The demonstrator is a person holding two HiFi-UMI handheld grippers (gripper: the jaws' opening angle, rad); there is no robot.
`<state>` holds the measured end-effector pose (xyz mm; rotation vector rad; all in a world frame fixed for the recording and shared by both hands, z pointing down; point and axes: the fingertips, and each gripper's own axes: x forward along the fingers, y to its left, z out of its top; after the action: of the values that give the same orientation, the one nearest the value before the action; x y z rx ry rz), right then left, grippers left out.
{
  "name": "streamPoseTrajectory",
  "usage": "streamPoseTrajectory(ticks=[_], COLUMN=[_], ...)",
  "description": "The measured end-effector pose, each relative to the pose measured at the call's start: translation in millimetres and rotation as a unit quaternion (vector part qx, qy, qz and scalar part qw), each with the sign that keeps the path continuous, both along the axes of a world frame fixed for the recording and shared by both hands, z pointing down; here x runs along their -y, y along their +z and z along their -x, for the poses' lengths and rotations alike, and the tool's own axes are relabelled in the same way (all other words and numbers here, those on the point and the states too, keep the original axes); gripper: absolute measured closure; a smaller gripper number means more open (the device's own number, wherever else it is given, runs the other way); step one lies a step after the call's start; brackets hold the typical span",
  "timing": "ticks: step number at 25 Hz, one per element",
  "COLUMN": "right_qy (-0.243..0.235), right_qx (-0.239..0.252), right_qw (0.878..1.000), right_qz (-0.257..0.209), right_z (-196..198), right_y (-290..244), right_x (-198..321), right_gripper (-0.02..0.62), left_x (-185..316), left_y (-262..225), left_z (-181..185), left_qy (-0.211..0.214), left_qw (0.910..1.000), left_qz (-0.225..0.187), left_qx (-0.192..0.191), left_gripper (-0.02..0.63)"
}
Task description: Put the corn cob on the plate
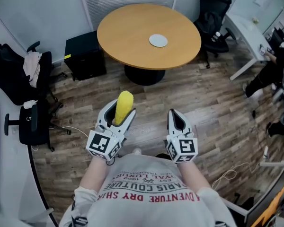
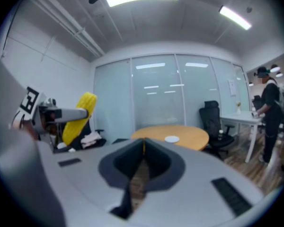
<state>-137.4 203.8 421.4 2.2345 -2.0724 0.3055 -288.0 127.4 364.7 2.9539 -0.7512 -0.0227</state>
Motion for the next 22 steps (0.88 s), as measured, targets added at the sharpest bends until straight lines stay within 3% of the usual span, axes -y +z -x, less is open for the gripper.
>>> streamPoseTrajectory(ticks=[5, 10, 16, 22], right_qy=[-0.003, -0.038, -0.061, -0.098], right_qx=[0.009, -0.017, 0.011, -0.005], right_qw=[1.0, 0.999, 0.998, 0.995], right_qz=[0.014, 0.005, 0.0, -0.001], right_z=[-12, -42, -122, -209], right_y=[18, 21, 24, 15], right_x=[31, 64, 117, 162], right_gripper=[0.566, 0.566, 0.566, 0.566], left_x=[28, 54, 88, 126], left_y=[12, 21, 23, 17], left_z=[-13, -46, -112, -195], left_qy=[0.0, -0.019, -0.046, -0.079], left_qw=[0.9999, 0.9997, 0.9989, 0.9969], left_qz=[0.009, 0.009, 0.004, 0.005], left_qx=[0.007, 0.009, 0.007, -0.006], left_gripper=[0.325, 0.325, 0.325, 0.325])
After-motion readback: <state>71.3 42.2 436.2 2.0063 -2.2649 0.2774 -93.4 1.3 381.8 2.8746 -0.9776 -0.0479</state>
